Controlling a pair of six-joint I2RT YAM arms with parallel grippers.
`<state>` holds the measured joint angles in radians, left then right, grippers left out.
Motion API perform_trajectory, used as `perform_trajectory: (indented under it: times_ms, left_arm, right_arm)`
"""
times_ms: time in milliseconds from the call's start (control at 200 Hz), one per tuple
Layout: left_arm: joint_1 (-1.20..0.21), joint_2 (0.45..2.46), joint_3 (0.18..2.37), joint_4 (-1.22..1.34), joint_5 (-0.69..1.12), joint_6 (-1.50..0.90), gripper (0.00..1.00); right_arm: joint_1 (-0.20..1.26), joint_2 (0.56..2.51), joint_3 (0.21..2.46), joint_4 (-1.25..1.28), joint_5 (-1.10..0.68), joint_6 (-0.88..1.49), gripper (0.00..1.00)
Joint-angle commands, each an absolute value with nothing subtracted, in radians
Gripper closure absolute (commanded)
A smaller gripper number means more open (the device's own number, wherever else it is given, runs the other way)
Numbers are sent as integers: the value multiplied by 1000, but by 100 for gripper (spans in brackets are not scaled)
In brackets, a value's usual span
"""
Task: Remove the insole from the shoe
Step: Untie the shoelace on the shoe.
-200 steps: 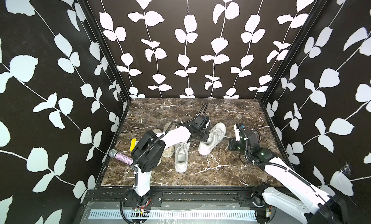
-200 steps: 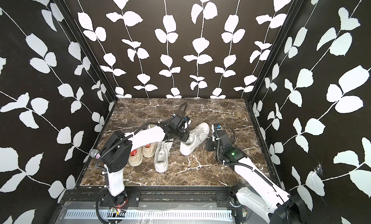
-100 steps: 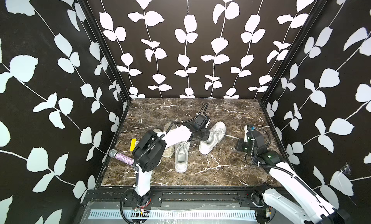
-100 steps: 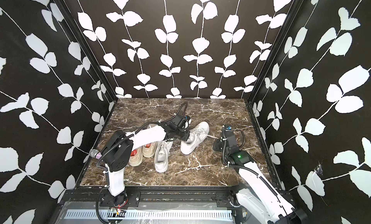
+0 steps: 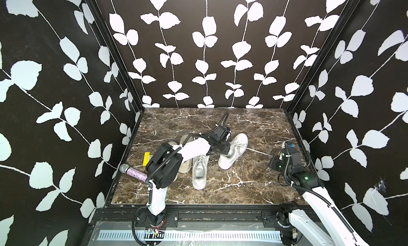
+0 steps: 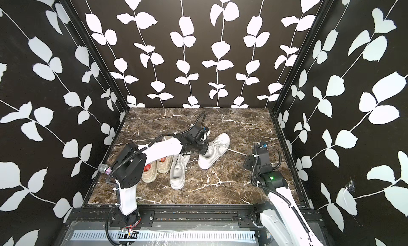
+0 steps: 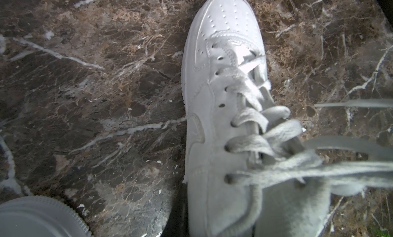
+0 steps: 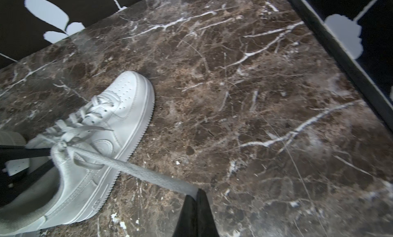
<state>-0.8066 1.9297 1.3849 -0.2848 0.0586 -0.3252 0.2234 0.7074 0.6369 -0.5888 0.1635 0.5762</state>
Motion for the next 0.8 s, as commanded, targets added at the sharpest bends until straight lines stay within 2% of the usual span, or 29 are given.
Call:
perform_trajectory:
  times_ms: [0,360,615,795]
  left_arm:
    - [-784,1892,1374,-275,0,-332,100]
    - [-784,1892,1362,-264,11,-330,100]
    - [-794,1890,1365,-225,96,-312,100]
    - [-826,1888,1382,-219,111,-282,100]
  right_arm:
    - [193,682,680,-678,250,592,100]
    - [142,668,698,-730,292,594,100]
    - [141,684,624,-615,95,567,100]
    - [142,726,571,-565,21,571,100]
